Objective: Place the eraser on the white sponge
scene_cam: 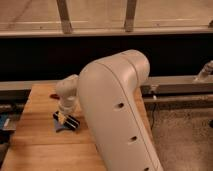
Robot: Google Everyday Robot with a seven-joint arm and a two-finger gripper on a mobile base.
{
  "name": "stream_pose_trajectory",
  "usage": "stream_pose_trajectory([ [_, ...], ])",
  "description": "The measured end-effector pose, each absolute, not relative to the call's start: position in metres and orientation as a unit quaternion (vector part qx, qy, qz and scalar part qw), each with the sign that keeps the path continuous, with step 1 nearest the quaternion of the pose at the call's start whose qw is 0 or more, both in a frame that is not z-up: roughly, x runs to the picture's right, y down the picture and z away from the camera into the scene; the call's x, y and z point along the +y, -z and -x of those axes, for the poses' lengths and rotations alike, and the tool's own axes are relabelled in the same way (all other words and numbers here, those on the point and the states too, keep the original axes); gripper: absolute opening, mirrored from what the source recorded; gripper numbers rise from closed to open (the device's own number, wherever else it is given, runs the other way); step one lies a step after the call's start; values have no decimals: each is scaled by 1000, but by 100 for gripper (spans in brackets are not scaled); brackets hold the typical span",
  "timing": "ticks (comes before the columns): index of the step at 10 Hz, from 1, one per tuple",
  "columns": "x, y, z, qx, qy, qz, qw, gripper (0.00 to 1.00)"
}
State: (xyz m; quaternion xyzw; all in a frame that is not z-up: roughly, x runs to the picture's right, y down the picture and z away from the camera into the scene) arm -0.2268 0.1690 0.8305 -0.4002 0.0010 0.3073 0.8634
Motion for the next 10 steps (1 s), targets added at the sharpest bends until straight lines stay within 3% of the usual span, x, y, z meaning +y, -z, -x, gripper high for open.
stream_pose_trajectory([
  [7, 169, -831, 225, 2, -308, 400, 863, 30],
  [8, 169, -831, 225, 2, -308, 400, 863, 27],
  [10, 169, -831, 225, 2, -308, 400, 863, 11],
])
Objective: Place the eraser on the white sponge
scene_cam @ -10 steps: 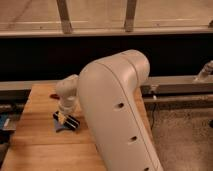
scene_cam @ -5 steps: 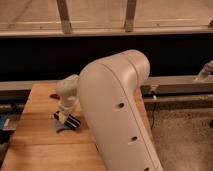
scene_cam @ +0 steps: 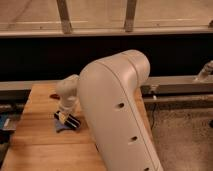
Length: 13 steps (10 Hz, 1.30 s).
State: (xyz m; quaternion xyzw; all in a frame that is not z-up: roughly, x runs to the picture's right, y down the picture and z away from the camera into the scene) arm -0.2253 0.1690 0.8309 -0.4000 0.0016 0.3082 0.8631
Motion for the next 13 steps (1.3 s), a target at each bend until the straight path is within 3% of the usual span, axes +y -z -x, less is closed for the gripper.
stream_pose_trajectory([
  [2, 169, -831, 225, 2, -308, 400, 863, 14],
  [7, 169, -831, 225, 2, -308, 400, 863, 64],
  [9, 169, -831, 225, 2, -308, 400, 863, 79],
  [13, 169, -831, 225, 2, -308, 400, 863, 80],
])
